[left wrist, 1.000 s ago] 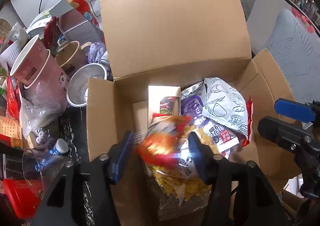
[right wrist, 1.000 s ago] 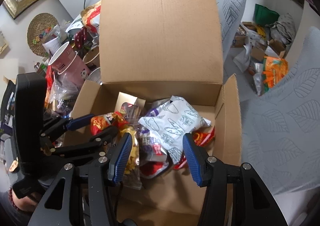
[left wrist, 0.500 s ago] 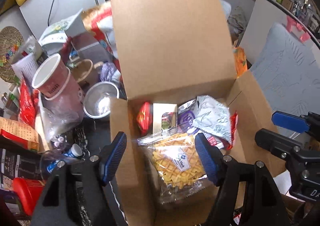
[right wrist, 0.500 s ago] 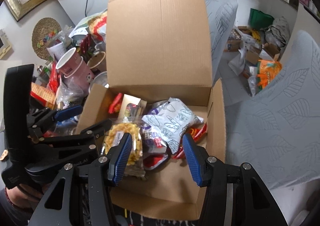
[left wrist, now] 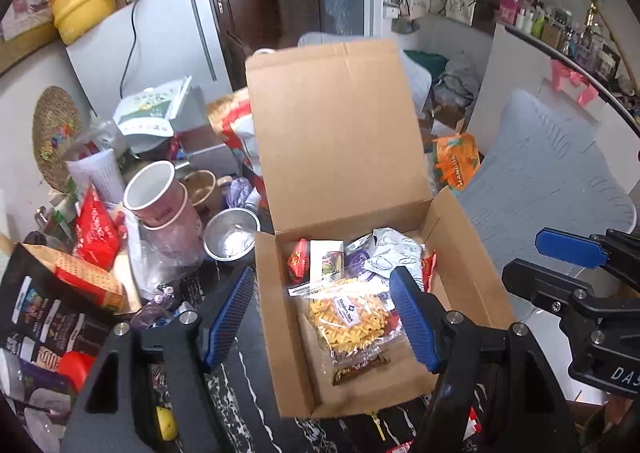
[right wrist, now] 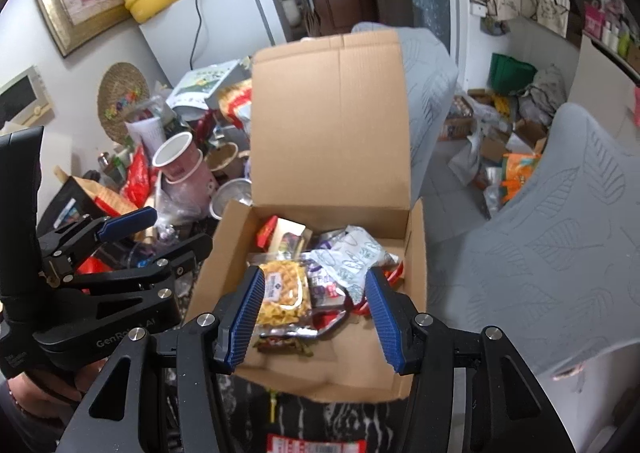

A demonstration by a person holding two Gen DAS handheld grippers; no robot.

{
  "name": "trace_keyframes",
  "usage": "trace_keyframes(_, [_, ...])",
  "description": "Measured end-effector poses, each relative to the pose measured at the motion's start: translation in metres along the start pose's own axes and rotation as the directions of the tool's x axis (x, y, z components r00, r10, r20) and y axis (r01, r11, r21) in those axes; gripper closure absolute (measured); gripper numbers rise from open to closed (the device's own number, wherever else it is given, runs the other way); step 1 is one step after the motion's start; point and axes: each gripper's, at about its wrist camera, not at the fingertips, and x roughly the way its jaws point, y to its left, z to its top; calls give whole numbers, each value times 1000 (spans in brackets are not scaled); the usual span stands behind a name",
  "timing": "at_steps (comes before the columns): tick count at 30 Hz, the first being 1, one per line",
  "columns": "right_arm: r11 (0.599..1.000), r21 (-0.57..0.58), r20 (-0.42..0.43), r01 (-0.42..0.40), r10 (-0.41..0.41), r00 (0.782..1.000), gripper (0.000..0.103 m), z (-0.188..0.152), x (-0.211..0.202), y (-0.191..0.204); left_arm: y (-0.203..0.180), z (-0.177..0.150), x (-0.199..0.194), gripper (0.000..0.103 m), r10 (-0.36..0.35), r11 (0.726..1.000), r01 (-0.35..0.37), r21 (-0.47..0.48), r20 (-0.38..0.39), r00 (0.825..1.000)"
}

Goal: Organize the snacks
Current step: 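Withdraw both tools from the box back over the table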

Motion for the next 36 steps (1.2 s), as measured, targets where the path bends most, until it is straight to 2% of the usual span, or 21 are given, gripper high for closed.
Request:
trace_keyframes(11, [1000, 12, 32, 19, -20, 999, 50, -35, -50, 20, -1, -34, -56, 33, -20, 1000, 20, 11, 58, 998])
trace_keyframes(23, [999, 49, 13, 15, -16, 1000, 50, -92, -82, 36, -6, -86, -95, 33, -82, 994, 78, 73, 60, 995])
trace_keyframes(31, [994, 109, -26, 8, -5, 1000, 50, -134, -86, 34, -13, -121, -103, 33, -93, 993, 91, 76, 26, 995])
trace_keyframes(36, [989, 147, -64, 9, 1, 998, 50, -160, -80, 30, -20, -145, -98, 33, -109, 992, 110, 65, -25, 994])
